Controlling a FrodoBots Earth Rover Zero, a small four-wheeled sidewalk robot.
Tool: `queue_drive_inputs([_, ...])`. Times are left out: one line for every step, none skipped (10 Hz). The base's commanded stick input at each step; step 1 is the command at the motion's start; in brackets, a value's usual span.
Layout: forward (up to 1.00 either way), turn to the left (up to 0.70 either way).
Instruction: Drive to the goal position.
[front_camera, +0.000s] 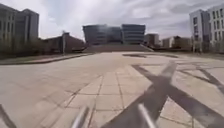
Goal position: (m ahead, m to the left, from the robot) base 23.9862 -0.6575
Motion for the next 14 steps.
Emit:
queue_drive_inputs([1.00,0.00])
queue_drive_inputs([1.00,0.00])
queue_drive_inputs([1.00,0.00])
queue_drive_inputs([1.00,0.00])
queue_drive_inputs([1.00,0.00])
queue_drive_inputs([1.00,0.00])
queue_drive_inputs([1.00,0.00])
queue_drive_inputs([1.00,0.00])
queue_drive_inputs([1.00,0.00])
queue_drive_inputs([1.00,0.00])
queue_drive_inputs([1.00,0.00])
queue_drive_inputs([1.00,0.00])
queue_drive_inputs([1.00,0.00])
queue_drive_inputs([1.00,0.00])
